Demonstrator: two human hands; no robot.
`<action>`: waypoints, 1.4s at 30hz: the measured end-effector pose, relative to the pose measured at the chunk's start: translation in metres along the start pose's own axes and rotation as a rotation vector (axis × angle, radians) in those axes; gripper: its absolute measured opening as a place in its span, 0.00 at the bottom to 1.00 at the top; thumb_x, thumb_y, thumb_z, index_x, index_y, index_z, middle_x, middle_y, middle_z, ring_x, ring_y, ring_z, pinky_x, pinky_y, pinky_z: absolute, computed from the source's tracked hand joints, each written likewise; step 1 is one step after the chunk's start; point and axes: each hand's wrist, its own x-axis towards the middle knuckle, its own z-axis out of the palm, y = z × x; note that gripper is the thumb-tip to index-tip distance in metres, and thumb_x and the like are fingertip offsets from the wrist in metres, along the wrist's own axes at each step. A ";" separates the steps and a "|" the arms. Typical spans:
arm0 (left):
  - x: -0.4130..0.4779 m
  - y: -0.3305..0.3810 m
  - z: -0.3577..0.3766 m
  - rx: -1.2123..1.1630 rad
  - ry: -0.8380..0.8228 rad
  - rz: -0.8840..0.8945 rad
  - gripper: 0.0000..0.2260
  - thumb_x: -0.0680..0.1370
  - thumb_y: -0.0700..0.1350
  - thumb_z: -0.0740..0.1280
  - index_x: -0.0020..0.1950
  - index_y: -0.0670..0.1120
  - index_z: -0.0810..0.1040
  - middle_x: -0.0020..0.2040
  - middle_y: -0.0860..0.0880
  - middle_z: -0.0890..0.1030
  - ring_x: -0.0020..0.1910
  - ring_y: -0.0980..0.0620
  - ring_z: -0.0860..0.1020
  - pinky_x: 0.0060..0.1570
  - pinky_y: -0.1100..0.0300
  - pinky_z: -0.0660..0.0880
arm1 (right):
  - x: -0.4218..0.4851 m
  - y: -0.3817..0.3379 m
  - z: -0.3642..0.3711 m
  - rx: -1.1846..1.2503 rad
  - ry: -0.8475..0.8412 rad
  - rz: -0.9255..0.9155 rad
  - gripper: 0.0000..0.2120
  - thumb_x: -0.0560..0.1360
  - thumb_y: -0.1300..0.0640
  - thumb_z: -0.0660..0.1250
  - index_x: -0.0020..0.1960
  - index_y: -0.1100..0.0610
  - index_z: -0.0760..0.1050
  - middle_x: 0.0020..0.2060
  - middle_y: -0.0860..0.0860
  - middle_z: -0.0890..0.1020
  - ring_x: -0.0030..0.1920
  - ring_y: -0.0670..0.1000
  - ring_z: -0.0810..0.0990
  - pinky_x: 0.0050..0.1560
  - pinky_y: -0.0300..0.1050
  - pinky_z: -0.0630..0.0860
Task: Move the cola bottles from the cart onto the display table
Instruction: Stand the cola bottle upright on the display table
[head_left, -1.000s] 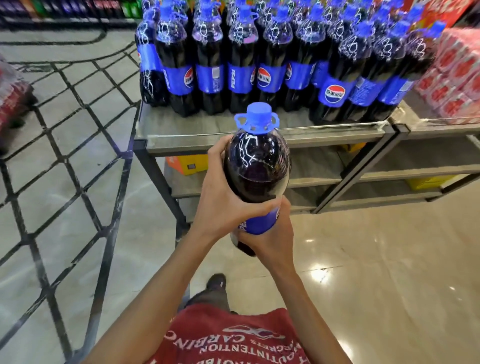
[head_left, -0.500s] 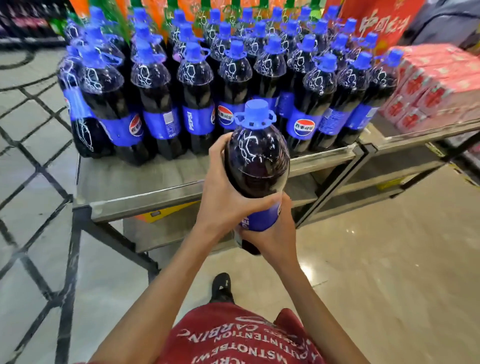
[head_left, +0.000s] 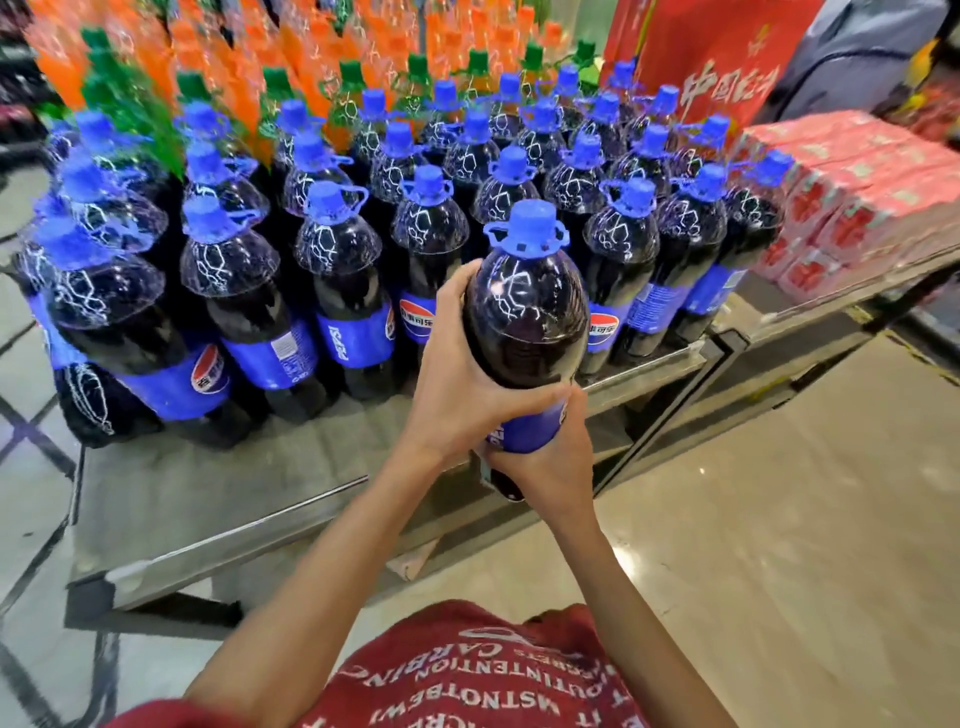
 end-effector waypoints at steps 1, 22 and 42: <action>0.007 -0.002 0.002 0.003 -0.005 0.005 0.51 0.58 0.44 0.86 0.75 0.46 0.63 0.71 0.53 0.69 0.71 0.56 0.70 0.71 0.61 0.67 | 0.007 0.001 0.001 0.002 0.006 0.004 0.41 0.56 0.47 0.84 0.62 0.40 0.65 0.52 0.39 0.81 0.52 0.43 0.81 0.53 0.53 0.81; 0.087 -0.065 0.051 0.092 0.022 -0.020 0.52 0.58 0.41 0.87 0.74 0.46 0.61 0.71 0.50 0.69 0.72 0.51 0.70 0.72 0.52 0.68 | 0.128 0.049 0.016 -0.006 0.024 -0.039 0.41 0.53 0.46 0.82 0.59 0.42 0.64 0.58 0.48 0.72 0.60 0.53 0.76 0.61 0.56 0.77; 0.092 -0.096 0.059 0.165 -0.032 -0.080 0.53 0.57 0.46 0.87 0.75 0.51 0.60 0.71 0.52 0.68 0.72 0.53 0.69 0.71 0.51 0.70 | 0.132 0.076 0.037 -0.271 0.142 0.032 0.41 0.59 0.53 0.85 0.66 0.63 0.70 0.65 0.56 0.73 0.65 0.51 0.67 0.59 0.50 0.74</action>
